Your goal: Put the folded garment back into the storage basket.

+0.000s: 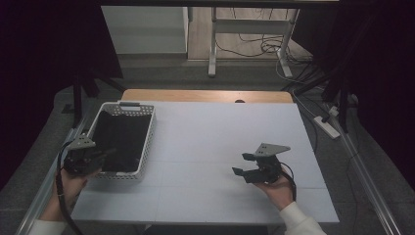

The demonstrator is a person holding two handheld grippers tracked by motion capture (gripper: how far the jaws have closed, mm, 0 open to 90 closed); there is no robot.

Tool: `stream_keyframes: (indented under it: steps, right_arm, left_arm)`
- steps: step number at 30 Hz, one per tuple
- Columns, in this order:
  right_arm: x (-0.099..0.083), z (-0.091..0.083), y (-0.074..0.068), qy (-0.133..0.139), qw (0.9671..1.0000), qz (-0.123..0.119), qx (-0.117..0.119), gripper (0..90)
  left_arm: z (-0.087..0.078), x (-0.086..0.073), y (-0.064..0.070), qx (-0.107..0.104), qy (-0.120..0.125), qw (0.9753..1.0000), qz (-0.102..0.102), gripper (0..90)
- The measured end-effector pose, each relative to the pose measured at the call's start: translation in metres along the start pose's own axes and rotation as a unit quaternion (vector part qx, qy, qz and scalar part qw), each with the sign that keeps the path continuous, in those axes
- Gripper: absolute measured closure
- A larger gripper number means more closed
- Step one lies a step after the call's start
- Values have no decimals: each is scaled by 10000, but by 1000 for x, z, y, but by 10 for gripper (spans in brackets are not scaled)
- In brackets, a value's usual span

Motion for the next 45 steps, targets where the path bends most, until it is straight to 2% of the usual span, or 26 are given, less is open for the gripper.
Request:
stream_keyframes:
  steps: [1,2,6,9,12,18,24,31,45]
  right_arm:
    - [-1,-1,1,3,10000,8,-25,294]
    - [-1,-3,1,20,10000,7,-18,287]
    - [-5,-10,5,66,10000,40,-22,268]
    - [-8,-16,8,89,9999,52,-43,257]
    - [-12,-23,11,90,9999,20,-118,247]
    - [-17,-39,17,189,9996,22,-216,242]
    - [-21,-55,22,264,9990,-1,-373,236]
    - [-29,-66,23,227,9983,-108,-531,233]
    - [-37,-73,20,250,9979,-167,-574,230]
  left_arm:
    - [0,3,2,-3,113,9999,-37,884]
    - [0,5,5,-2,213,9998,-65,838]
    - [5,13,22,115,495,9987,-29,533]
    - [12,16,36,50,541,9985,-83,314]
    - [20,16,50,-85,513,9986,-35,232]
    - [30,10,73,-247,472,9984,188,196]
    - [38,3,86,-330,426,9980,343,191]
    - [41,-3,92,-351,348,9979,407,183]
    - [39,-3,100,-406,354,9972,517,184]
Point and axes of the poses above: each handheld gripper's, and its own axes: z roughly forward along the jaws, x roughly out of its top, y roughly to its right, the point moved 4 cm from there along z, roughly forward along the jaws, and after that the axes turned 8 degrees about -z, right-handed, at the moved point
